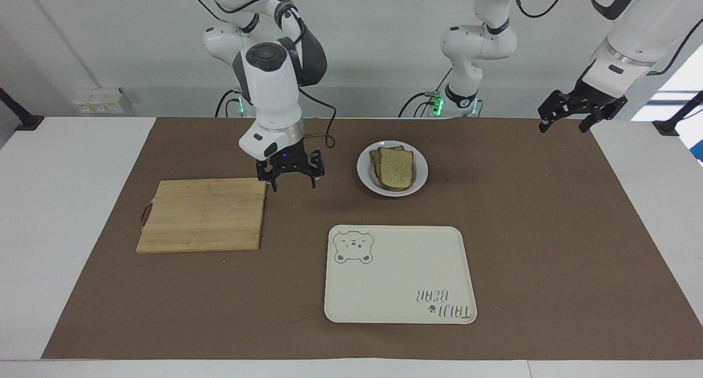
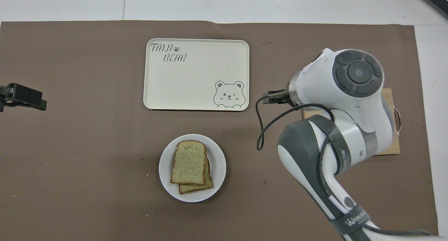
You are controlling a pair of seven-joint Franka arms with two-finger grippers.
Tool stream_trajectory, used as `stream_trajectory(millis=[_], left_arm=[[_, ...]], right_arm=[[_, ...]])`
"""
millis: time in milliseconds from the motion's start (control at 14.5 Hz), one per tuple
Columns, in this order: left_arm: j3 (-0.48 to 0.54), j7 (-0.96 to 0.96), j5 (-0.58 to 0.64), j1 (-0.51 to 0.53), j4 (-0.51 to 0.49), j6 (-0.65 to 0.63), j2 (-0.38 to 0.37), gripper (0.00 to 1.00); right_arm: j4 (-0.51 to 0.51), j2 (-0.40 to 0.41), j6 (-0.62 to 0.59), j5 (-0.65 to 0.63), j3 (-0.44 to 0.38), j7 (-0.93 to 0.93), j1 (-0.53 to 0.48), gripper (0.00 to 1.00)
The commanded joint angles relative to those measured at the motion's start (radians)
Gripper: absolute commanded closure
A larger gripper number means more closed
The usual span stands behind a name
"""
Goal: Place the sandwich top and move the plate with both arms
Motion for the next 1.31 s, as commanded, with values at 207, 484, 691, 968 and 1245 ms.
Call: stream_trajectory(millis=[207, 484, 691, 968, 1245], left_arm=[[0.002, -0.009, 0.012, -0.001, 0.005, -0.007, -0.001, 0.00], [0.002, -0.009, 0.012, -0.001, 0.005, -0.007, -0.001, 0.00], [0.002, -0.009, 0.012, -0.001, 0.005, -0.007, -0.001, 0.00], [0.002, -0.009, 0.012, -0.001, 0.005, -0.007, -0.001, 0.00], [0.002, -0.009, 0.012, -0.001, 0.005, -0.007, -0.001, 0.00]], right_arm=[[0.046, -0.092, -0.100, -0.014, 0.010, -0.012, -0.089, 0.00], [0.047, -0.144, -0.145, -0.003, -0.001, -0.015, -0.122, 0.00], [0.050, -0.160, -0.175, 0.002, -0.021, -0.015, -0.124, 0.00], [0.111, -0.170, -0.237, 0.002, -0.038, -0.014, -0.125, 0.00], [0.165, -0.173, -0.312, 0.006, -0.102, -0.017, -0.127, 0.00]])
